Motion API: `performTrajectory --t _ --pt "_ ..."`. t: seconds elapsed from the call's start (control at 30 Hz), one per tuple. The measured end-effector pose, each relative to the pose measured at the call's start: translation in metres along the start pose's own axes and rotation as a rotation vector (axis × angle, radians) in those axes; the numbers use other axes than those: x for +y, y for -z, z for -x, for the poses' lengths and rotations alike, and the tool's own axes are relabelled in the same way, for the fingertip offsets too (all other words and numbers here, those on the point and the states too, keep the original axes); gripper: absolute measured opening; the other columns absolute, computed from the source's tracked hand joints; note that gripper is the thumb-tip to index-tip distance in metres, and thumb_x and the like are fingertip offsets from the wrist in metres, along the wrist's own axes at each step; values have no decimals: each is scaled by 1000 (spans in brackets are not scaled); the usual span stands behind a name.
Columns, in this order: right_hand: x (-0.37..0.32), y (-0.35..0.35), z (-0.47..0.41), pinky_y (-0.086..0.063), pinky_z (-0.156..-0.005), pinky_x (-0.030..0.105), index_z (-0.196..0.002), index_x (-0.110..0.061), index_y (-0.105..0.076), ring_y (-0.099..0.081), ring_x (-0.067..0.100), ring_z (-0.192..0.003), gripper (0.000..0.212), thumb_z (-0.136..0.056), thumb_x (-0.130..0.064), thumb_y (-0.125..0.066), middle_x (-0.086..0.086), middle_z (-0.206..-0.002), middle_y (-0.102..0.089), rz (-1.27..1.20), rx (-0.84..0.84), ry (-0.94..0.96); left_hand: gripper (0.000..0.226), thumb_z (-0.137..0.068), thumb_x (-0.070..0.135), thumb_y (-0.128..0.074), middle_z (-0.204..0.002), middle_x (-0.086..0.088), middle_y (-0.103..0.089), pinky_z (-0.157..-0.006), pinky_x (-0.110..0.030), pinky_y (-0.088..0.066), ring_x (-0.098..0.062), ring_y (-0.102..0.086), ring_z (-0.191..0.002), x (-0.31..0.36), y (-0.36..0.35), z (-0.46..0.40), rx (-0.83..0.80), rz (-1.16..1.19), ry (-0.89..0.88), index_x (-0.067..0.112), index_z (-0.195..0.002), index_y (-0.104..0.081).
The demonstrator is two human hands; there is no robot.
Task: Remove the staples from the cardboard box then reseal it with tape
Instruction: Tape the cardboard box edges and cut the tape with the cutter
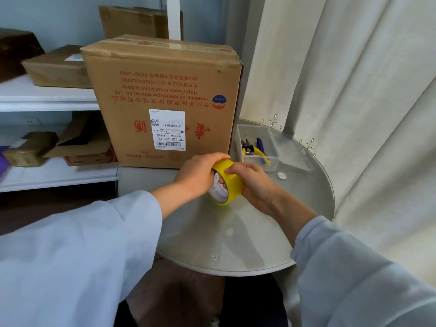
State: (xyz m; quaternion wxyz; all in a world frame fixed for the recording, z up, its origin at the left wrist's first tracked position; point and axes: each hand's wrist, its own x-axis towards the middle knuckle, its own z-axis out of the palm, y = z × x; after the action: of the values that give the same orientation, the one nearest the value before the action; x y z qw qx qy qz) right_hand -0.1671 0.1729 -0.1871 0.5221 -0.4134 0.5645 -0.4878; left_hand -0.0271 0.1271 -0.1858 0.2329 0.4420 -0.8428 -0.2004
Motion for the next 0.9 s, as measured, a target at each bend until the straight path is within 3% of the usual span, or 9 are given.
performTrajectory --t 0.07,0.17,0.27,0.4,0.47,0.6,0.73,0.83,0.9 --pt "9 -2 3 -41 -77 38 -76 -7 -65 -54 27 -79 5 -78 -9 -61 14 -77 -62 9 -36 -14 46 -85 7 -44 -119 -7 -64 -84 -39 -46 -34 -57 -107 -5 -6 5 -44 -53 29 29 -125 -54" --pt "19 -4 8 -43 -82 37 -94 -2 -65 -56 26 -85 30 -68 -12 -56 16 -88 -65 -23 -128 -10 43 -85 4 -47 -106 -10 -64 -74 -38 -45 -37 -57 -96 -11 -15 10 -38 -80 75 30 -120 -49" --pt "24 0 10 -44 -83 34 -94 -4 -66 -60 22 -81 23 -82 4 -48 11 -86 -68 -48 -176 17 42 -86 4 -47 -106 -9 -63 -74 -37 -45 -35 -57 -94 -13 -19 9 -46 -77 83 31 -118 -48" --pt "28 5 11 -49 -84 29 -96 -7 -67 -64 16 -82 37 -87 14 -38 3 -85 -72 -55 -220 13 38 -88 8 -48 -110 -9 -63 -77 -38 -47 -34 -58 -96 -18 -20 7 -64 -43 94 31 -118 -48" --pt "26 5 12 -49 -86 30 -99 -6 -66 -64 18 -85 33 -88 12 -40 8 -91 -72 -68 -219 13 36 -89 11 -48 -110 -9 -63 -76 -37 -47 -33 -58 -96 -19 -21 8 -51 -46 93 30 -120 -48" --pt "28 3 13 -41 -101 47 -105 1 -63 -55 31 -100 20 -93 2 -46 23 -109 -61 -138 -132 -25 43 -90 14 -46 -115 -13 -61 -78 -40 -48 -37 -58 -100 -17 -23 13 -41 -158 64 28 -131 -43" --pt "28 -4 12 -44 -86 44 -90 -1 -62 -56 33 -94 10 -86 -11 -60 23 -102 -61 -151 -7 -72 50 -90 13 -44 -120 -12 -56 -84 -43 -47 -37 -55 -108 -5 -21 20 -60 -280 46 27 -138 -36" --pt "25 -11 10 -49 -81 43 -112 0 -59 -61 34 -94 63 -58 -30 -73 22 -108 -63 -144 114 -136 45 -93 16 -45 -124 -10 -55 -84 -42 -48 -36 -55 -110 -1 -24 22 -50 -355 57 25 -136 -35" --pt "26 -12 8 -50 -86 44 -109 -5 -59 -62 33 -98 56 -61 -30 -73 22 -112 -64 -137 126 -132 49 -93 14 -44 -128 -10 -55 -86 -40 -47 -35 -54 -114 -4 -25 21 -55 -363 72 25 -139 -34"
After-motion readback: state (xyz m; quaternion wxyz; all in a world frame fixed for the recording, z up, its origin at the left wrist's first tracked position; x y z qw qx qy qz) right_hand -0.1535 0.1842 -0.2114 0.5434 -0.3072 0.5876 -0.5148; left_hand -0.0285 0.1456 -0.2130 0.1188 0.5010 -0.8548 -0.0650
